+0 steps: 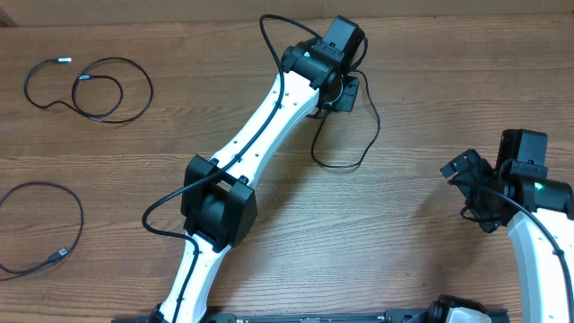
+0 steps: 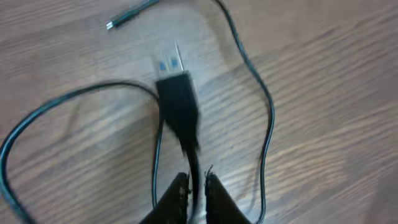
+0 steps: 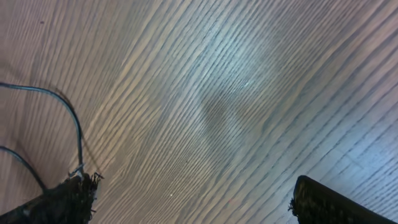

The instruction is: Untangle cables

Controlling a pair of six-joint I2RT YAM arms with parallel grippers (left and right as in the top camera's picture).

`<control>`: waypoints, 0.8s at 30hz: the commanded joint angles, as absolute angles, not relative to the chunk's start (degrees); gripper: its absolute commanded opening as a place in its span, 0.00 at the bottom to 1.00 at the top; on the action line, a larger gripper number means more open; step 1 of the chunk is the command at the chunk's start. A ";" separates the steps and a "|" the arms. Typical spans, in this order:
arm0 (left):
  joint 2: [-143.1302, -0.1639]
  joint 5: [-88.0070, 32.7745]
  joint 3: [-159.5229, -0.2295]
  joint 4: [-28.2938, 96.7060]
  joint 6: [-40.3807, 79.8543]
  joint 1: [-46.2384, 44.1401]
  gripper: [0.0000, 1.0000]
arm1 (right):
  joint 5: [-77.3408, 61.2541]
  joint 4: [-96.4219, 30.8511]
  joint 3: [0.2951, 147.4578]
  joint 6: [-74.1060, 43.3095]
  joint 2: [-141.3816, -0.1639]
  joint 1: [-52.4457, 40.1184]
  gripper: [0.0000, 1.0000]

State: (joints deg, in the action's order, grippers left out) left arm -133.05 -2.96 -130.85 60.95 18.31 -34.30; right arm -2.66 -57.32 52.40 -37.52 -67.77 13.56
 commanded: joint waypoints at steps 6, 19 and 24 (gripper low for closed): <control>-133.78 -4.05 -130.04 51.75 23.22 -34.85 0.19 | -4.82 -56.88 53.19 -37.87 -68.07 13.91 1.00; -133.82 -8.36 -129.36 67.22 12.67 -35.29 1.00 | -4.82 -56.86 52.66 -37.87 -68.18 13.89 1.00; -133.82 -10.37 -129.34 73.54 -12.21 -36.86 1.00 | -4.82 -56.84 52.47 -37.87 -68.23 13.91 1.00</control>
State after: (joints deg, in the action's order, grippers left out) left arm -133.12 -7.51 -129.67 72.42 5.30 -35.18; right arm -4.69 -57.01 52.40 -37.50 -68.10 13.56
